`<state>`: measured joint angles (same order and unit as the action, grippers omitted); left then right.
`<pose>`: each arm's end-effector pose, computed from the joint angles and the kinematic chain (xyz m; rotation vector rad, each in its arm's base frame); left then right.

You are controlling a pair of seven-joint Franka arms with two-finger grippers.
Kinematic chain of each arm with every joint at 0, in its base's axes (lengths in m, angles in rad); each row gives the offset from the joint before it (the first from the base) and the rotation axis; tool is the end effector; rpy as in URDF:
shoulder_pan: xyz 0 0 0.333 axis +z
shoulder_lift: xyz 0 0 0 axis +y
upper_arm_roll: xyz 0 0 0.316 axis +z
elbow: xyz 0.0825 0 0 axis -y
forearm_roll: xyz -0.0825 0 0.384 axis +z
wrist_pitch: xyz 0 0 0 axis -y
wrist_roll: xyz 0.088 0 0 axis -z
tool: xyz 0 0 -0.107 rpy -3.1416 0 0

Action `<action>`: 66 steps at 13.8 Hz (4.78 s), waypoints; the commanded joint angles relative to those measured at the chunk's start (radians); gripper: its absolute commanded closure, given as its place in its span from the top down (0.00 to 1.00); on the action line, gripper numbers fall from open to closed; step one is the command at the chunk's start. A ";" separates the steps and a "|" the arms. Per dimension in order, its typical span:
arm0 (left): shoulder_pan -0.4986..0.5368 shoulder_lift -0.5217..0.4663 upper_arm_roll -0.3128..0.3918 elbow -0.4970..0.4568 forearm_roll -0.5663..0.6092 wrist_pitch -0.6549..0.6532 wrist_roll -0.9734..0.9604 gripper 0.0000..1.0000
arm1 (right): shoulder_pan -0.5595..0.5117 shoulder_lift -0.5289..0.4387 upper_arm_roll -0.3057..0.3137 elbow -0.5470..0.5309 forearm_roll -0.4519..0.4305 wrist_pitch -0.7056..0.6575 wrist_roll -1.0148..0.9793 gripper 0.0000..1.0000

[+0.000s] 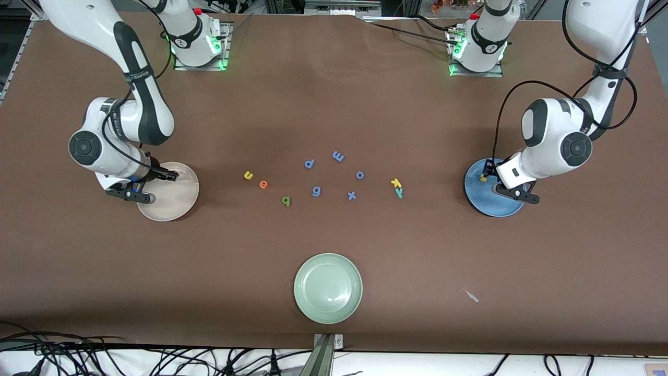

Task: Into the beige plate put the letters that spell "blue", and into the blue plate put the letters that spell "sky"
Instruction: 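Release both letters and move both grippers back over the letters, then grasp yellow y with the left gripper while the right gripper grasps yellow u, then drop the y on the blue plate while the right gripper drops u on white, then reach the left gripper to yellow k while the right gripper reaches orange e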

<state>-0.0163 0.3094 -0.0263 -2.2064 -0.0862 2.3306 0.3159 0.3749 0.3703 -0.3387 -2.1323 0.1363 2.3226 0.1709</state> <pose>0.5329 -0.0244 0.2247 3.0080 -0.4435 -0.2663 0.5558 0.0219 0.2289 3.0680 -0.3448 -0.2316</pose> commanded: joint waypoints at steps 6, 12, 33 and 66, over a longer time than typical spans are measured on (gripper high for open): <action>-0.111 0.023 -0.195 0.043 -0.047 0.113 -0.315 0.83 | 0.035 0.091 0.226 0.167 0.013 -0.003 0.526 1.00; -0.301 0.236 -0.178 0.183 -0.053 0.265 -0.524 0.83 | 0.036 0.096 0.291 0.085 0.016 0.101 0.690 1.00; -0.313 0.283 -0.130 0.224 -0.050 0.282 -0.528 0.12 | 0.036 0.061 0.349 -0.064 0.049 0.278 0.714 0.00; -0.117 0.037 -0.191 0.048 -0.168 0.137 -0.139 0.80 | 0.208 0.153 0.188 0.189 0.102 0.061 0.619 1.00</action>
<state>-0.0398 0.2960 -0.2140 -2.1745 -0.2168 2.4050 0.2830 0.5631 0.4950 -0.1458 -1.9666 0.2204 2.3656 0.7469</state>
